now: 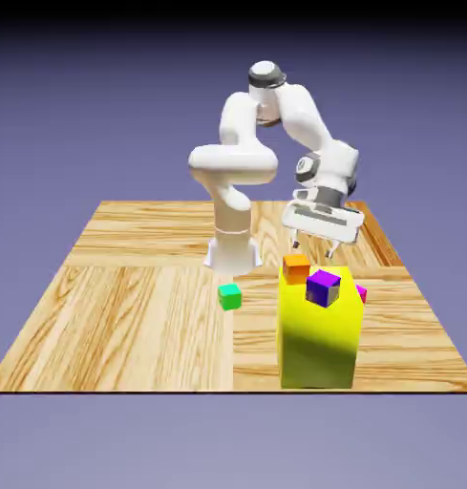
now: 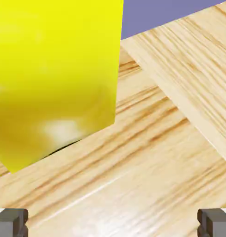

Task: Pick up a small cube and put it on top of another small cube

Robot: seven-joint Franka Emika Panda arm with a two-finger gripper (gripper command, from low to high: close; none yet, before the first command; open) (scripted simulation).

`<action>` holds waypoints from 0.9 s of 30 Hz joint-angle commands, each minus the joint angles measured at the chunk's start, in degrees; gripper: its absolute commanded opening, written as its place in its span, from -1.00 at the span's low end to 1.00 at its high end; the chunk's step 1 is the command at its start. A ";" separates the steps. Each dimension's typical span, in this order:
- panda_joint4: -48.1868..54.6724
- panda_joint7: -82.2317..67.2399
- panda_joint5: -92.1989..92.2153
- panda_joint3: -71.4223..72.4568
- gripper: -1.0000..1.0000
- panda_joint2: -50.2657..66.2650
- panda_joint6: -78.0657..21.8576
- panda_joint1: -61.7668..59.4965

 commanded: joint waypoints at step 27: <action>-4.40 34.00 10.32 41.33 0.00 -6.33 -2.37 -17.38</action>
